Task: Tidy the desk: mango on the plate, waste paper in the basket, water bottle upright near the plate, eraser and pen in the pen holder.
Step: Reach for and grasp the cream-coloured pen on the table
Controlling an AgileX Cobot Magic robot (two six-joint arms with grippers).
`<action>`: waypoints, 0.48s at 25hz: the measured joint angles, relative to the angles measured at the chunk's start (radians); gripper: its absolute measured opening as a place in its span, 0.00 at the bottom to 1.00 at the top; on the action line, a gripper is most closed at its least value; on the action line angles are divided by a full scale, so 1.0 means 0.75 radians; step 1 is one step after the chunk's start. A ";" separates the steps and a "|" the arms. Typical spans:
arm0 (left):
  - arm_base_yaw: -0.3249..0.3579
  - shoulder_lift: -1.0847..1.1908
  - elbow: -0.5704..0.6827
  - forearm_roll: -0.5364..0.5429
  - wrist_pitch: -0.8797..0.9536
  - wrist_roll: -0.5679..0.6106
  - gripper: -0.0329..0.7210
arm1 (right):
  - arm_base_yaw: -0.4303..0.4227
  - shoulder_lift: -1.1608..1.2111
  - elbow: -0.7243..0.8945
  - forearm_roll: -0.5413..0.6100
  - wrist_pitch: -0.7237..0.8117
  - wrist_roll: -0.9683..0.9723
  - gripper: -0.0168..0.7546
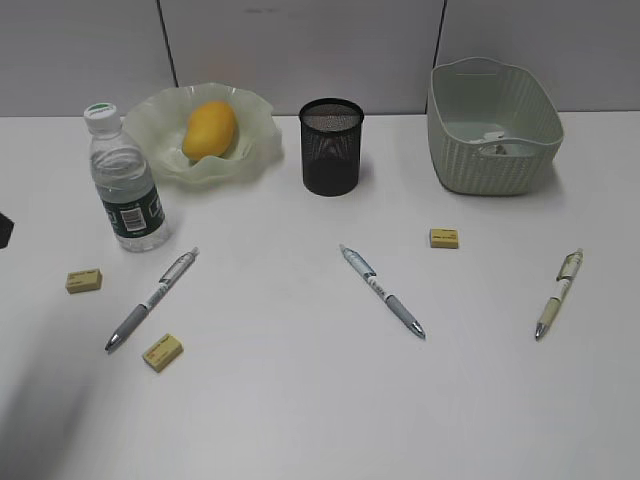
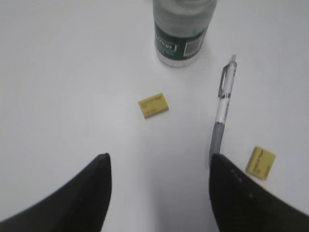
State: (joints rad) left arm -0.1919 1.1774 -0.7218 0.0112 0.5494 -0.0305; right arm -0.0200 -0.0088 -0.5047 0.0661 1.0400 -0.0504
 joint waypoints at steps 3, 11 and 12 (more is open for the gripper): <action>0.000 -0.082 0.000 0.000 0.130 0.032 0.68 | 0.000 0.000 0.000 0.000 0.000 0.000 0.55; 0.000 -0.347 -0.008 -0.030 0.481 0.052 0.64 | 0.000 0.000 0.000 0.000 0.000 0.000 0.55; 0.000 -0.389 -0.008 -0.041 0.540 0.052 0.63 | 0.000 0.000 0.000 0.000 0.000 0.000 0.55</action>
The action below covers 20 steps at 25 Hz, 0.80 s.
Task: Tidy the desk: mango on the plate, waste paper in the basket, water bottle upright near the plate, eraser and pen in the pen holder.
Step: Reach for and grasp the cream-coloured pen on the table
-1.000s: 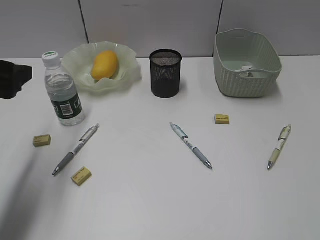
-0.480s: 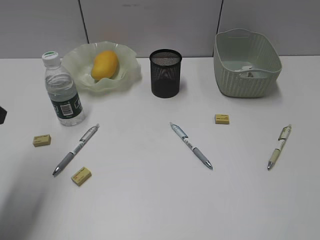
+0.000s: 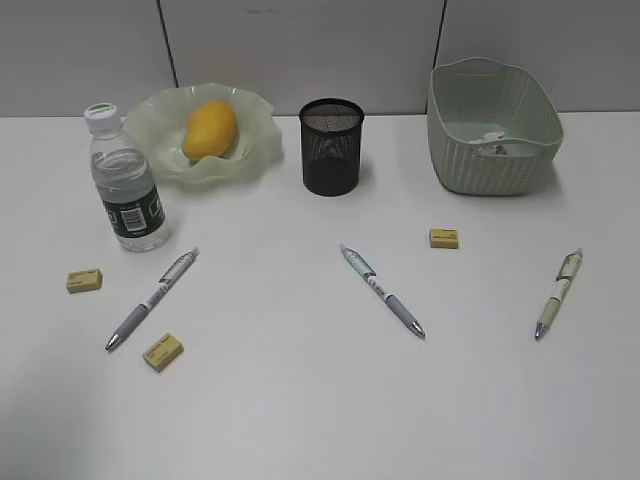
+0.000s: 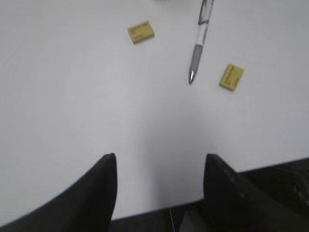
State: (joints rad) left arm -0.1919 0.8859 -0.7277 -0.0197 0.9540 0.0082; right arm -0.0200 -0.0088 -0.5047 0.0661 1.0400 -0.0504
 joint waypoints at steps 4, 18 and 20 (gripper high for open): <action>0.000 -0.162 0.000 -0.012 0.212 0.003 0.60 | 0.000 0.000 0.000 0.000 0.000 0.000 0.55; 0.000 -0.541 0.095 -0.064 0.179 0.137 0.60 | 0.000 0.000 0.000 0.000 0.001 -0.002 0.55; 0.000 -0.604 0.126 -0.064 0.156 0.141 0.60 | 0.000 0.000 0.000 0.000 0.001 -0.002 0.55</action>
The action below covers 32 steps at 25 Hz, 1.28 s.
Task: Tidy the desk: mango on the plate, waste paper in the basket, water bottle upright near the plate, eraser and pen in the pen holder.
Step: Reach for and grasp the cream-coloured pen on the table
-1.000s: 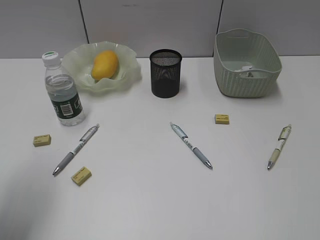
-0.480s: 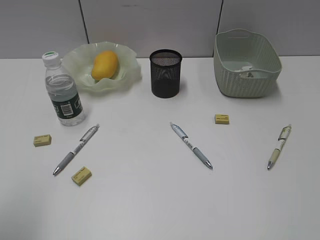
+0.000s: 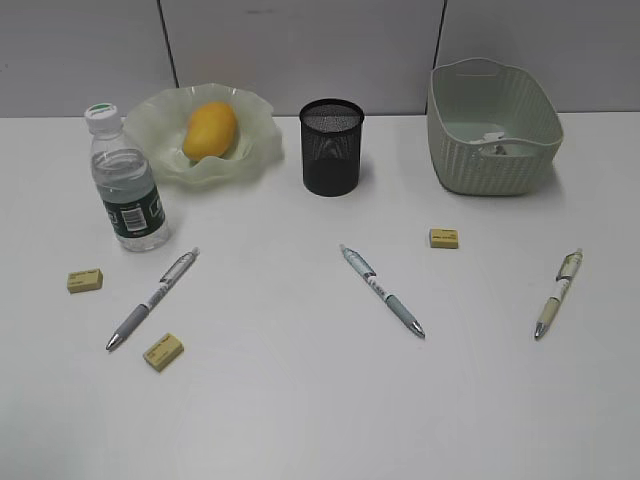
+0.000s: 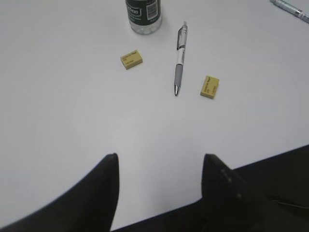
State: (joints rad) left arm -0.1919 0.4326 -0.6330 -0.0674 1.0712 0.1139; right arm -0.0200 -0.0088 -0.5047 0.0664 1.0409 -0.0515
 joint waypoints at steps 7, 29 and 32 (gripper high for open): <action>0.000 -0.199 0.108 0.006 -0.026 0.009 0.60 | 0.000 0.000 0.000 0.000 0.000 0.001 0.55; 0.124 -0.587 0.141 0.062 -0.004 -0.020 0.55 | 0.000 0.000 0.000 0.001 0.000 0.001 0.55; 0.224 -0.587 0.141 0.062 -0.004 -0.024 0.52 | 0.000 0.000 0.000 0.001 0.000 0.001 0.55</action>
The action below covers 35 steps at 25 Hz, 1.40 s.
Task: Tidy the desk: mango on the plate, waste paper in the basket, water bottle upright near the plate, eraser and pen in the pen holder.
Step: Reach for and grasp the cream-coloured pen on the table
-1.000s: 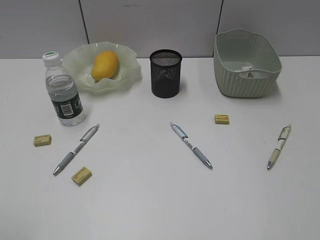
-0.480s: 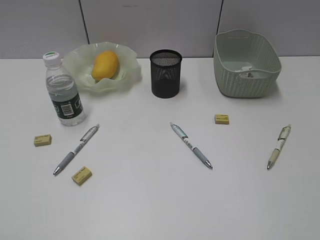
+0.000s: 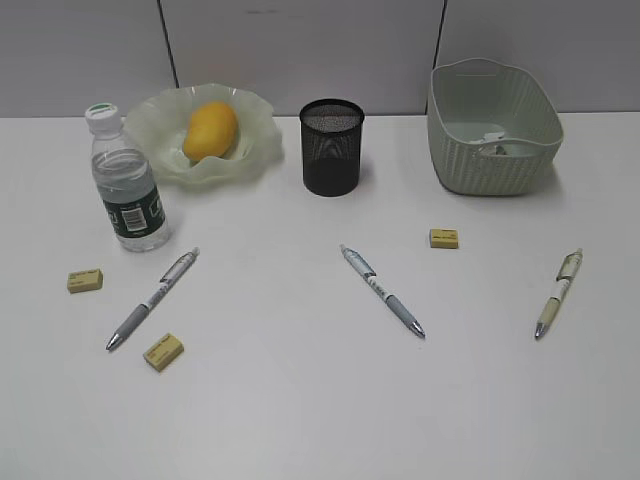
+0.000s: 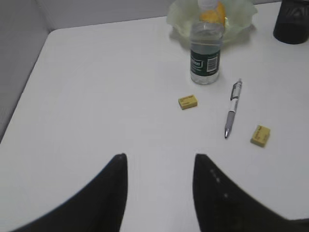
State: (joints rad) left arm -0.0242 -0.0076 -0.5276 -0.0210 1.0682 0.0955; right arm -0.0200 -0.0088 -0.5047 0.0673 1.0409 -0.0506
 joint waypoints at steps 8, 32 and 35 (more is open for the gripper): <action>0.042 0.000 0.000 0.000 0.000 -0.001 0.46 | 0.000 0.000 0.000 0.000 0.000 0.000 0.55; 0.042 0.000 0.000 -0.016 0.000 -0.002 0.39 | 0.000 0.007 -0.004 0.047 -0.013 -0.001 0.55; 0.042 0.000 0.000 -0.016 0.000 -0.002 0.38 | 0.000 0.107 -0.033 0.048 -0.024 -0.001 0.55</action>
State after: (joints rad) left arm 0.0075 -0.0076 -0.5276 -0.0332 1.0682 0.0937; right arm -0.0200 0.0713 -0.5295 0.1032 1.0228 -0.0516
